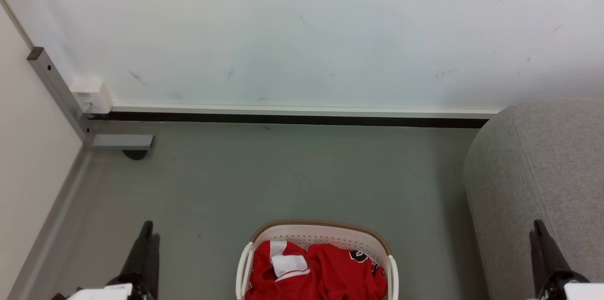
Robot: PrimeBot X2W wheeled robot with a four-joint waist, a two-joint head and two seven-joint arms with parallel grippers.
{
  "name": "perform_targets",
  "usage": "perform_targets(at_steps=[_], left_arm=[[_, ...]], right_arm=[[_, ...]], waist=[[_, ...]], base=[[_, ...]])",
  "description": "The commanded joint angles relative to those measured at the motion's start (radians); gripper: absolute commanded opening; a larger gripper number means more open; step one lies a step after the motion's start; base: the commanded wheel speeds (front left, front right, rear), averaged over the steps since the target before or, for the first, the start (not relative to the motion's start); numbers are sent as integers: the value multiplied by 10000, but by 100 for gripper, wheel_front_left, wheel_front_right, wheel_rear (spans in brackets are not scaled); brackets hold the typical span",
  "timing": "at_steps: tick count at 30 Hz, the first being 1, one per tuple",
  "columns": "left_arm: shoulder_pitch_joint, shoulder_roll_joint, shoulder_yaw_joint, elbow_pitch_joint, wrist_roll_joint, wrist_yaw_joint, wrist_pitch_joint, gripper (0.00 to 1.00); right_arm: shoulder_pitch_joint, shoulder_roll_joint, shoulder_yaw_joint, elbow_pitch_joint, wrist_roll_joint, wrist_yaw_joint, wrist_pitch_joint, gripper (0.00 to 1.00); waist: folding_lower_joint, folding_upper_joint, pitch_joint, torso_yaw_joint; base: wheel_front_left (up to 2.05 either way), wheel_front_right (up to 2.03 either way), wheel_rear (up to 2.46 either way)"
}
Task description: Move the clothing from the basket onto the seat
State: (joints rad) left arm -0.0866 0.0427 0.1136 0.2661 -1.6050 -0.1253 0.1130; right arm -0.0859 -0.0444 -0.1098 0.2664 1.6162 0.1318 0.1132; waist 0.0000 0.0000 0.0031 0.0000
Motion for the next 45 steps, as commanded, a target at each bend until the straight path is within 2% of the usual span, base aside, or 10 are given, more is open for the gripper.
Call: perform_targets(at_steps=[1,11,20,26,38,45], left_arm=[[-36,13,-28,-86,11,-5,-65,100],[5,24,-244,-527,447,-13,-524,100],[29,34,-467,-957,2388,-20,-937,100],[127,41,-566,-1216,3807,198,-1186,100],[287,56,-895,-1468,6752,631,-1654,100],[340,102,-1072,-1595,7991,782,-1882,100]], right_arm=[[-17,-17,30,-99,-13,-2,-52,100],[135,-51,381,-613,-376,-3,-517,100],[265,-90,647,-988,-1662,-5,-935,100],[347,-117,732,-1318,-2902,-5,-1191,100],[529,-183,986,-1706,-6343,-7,-1645,100],[636,-154,1074,-1794,-7642,-8,-1892,100]], waist=[[0,0,1,0],[0,0,2,-4],[0,0,20,-52],[0,0,22,-105],[0,0,-3,-181],[0,0,-2,-208]], base=[[0,0,0],[0,0,0],[0,0,0],[0,0,0],[0,0,0],[0,0,0]])
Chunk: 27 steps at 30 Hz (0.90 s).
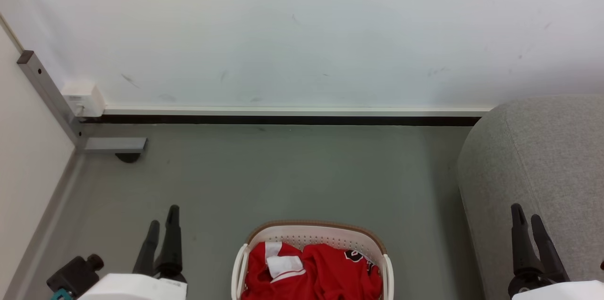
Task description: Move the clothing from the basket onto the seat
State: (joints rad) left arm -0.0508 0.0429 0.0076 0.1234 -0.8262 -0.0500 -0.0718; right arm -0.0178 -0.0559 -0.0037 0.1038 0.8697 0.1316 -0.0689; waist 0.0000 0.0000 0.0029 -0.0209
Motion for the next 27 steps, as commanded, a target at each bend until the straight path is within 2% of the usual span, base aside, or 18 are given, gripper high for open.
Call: perform_targets(at_steps=[1,27], left_arm=[[-14,106,-33,-183,350,46,-68,100],[250,215,-590,-391,3511,402,-842,100]], right_arm=[[-32,-33,38,-182,-321,-6,-95,100],[188,11,445,134,-3225,-11,-859,100]], waist=[[0,0,1,-3],[0,0,-36,-95]], base=[[0,0,0],[0,0,0]])
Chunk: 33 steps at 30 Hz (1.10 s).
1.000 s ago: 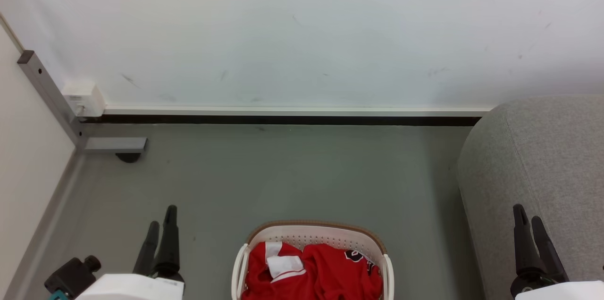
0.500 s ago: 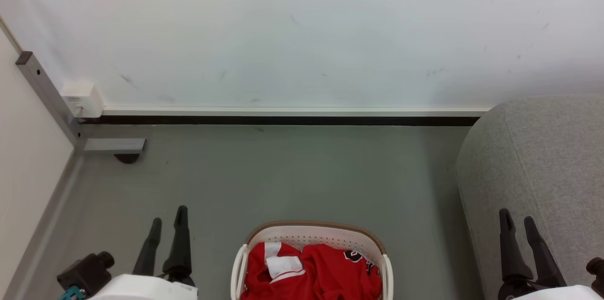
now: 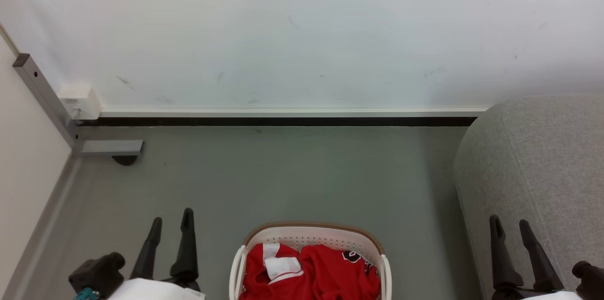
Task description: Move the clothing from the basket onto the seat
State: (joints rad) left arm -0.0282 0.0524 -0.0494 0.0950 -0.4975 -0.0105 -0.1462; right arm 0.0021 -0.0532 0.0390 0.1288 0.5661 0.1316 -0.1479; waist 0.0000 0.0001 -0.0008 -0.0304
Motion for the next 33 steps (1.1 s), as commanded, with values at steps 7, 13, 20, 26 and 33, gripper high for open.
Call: perform_targets(at_steps=[7,13,20,26,33], left_arm=[[39,124,-100,-213,956,97,-281,100],[65,125,-179,-267,1521,160,-412,100],[103,130,-210,-407,2162,238,-563,100],[137,141,-268,-481,2709,275,-697,100],[158,130,-350,-556,3178,321,-812,100]], right_arm=[[42,-5,79,-258,-861,-11,-246,100],[101,6,117,-355,-1409,-13,-394,100],[166,11,147,-463,-1983,-14,-546,100],[196,16,179,-508,-2358,-14,-681,100],[204,21,264,-540,-2693,-15,-795,100]], waist=[[0,-1,17,-30],[0,-1,2,-46],[0,-1,-15,-60],[0,-1,-8,-85],[0,-1,-15,-113]], base=[[0,0,0],[0,0,0],[0,0,0],[0,0,0],[0,0,0]])
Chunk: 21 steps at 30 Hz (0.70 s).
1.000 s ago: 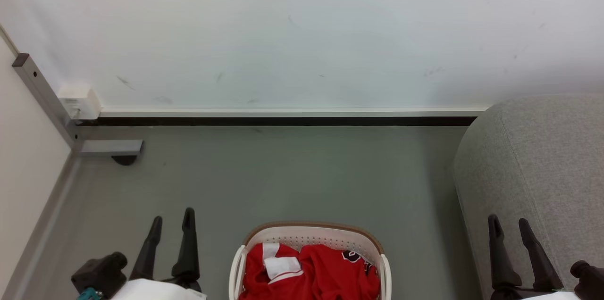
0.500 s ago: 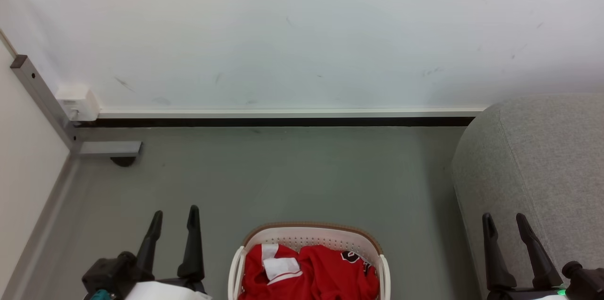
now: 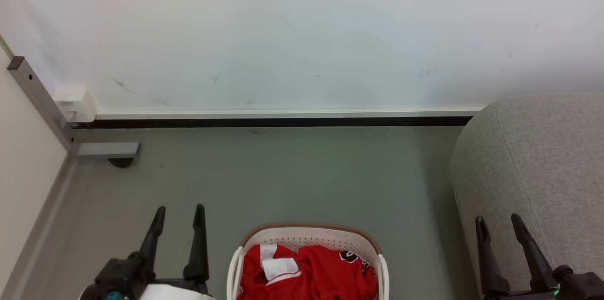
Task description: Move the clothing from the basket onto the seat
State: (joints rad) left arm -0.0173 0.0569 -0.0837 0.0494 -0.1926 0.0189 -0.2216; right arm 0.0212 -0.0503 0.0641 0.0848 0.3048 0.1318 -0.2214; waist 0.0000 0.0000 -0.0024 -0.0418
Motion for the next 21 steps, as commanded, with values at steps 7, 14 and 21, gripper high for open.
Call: perform_targets(at_steps=[7,14,21], left_arm=[[87,79,-50,-106,647,49,-216,100],[137,64,-98,-148,1206,91,-317,100],[175,53,-134,-191,1714,108,-451,100]], right_arm=[[60,-4,82,-130,-587,-18,-197,100],[122,-4,159,-194,-1038,-19,-321,100],[169,-4,200,-265,-1451,-21,-453,100]], waist=[[0,0,-2,-15],[0,0,7,-46],[0,0,17,-84]], base=[[0,0,0],[0,0,0],[0,0,0]])
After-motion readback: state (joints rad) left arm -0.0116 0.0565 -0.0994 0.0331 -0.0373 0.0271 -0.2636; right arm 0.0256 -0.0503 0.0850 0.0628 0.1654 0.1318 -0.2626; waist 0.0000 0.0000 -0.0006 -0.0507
